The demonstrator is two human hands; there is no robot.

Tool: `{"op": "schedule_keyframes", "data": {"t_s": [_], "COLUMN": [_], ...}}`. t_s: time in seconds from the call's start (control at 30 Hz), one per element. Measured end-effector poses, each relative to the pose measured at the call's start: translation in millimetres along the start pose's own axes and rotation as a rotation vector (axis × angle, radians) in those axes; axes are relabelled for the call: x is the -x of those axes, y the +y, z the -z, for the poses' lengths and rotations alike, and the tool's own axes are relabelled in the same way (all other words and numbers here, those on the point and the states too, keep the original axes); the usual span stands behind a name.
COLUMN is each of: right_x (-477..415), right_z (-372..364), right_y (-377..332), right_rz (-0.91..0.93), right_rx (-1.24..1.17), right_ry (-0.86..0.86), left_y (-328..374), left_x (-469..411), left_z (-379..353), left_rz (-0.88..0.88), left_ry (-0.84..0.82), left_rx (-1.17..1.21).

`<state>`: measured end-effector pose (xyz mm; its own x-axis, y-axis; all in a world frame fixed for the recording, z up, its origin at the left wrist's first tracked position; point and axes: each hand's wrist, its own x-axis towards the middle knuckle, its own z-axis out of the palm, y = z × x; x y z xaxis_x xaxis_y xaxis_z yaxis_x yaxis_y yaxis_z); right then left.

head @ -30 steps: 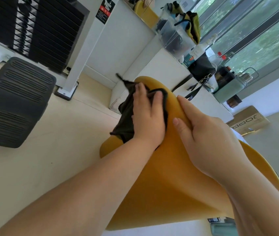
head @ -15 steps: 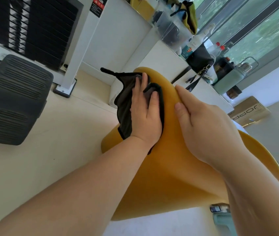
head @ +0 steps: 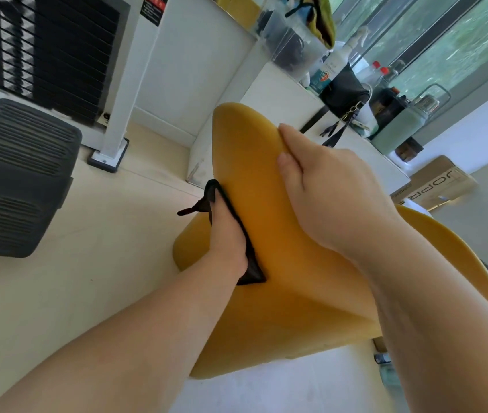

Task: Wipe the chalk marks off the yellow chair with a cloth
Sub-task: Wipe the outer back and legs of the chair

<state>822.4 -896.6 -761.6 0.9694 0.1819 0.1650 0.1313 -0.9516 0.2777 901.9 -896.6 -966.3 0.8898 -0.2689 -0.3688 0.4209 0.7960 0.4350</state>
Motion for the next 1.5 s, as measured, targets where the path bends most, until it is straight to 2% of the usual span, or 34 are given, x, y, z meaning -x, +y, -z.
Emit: {"op": "schedule_keyframes", "data": {"t_s": [0.17,0.3,0.43,0.53,0.7,0.87,1.13,1.27,1.4,1.5], "right_x": [-45,-53,-12,13,9,7,15,17,35,49], "right_z": [-9,-6,6,2,-11,-13,-24,-17,-11,-12], "right_y": [1,4,33,52,55,56,53,57,58,61], "right_rz": [-0.035,-0.035,-0.012,0.006,0.063,0.095,0.132,0.131,0.134,0.119], "right_rx": [-0.043,-0.129,-0.217,-0.239,-0.229,-0.228,-0.112,-0.187,-0.196,-0.276], "right_ry": [0.018,-0.038,-0.163,-0.161,-0.071,-0.030,0.088,0.036,-0.064,-0.066], "left_y": [-16,-25,-16,9,34,5,4,21,52,71], "left_x": [48,62,51,27,-10,23,71,90,121,156], "left_z": [-40,-62,-67,-59,-31,-39,-49,-58,-71,-91], "left_rz": [-0.204,-0.334,-0.412,-0.471,-0.340,-0.409,-0.356,-0.316,-0.257,-0.186], "left_ry": [0.198,0.277,0.254,0.225,0.088,0.227,0.242,0.312,0.436,0.563], "left_rx": [-0.072,-0.071,-0.101,-0.149,-0.216,-0.269,-0.394,-0.474,-0.524,-0.565]}}
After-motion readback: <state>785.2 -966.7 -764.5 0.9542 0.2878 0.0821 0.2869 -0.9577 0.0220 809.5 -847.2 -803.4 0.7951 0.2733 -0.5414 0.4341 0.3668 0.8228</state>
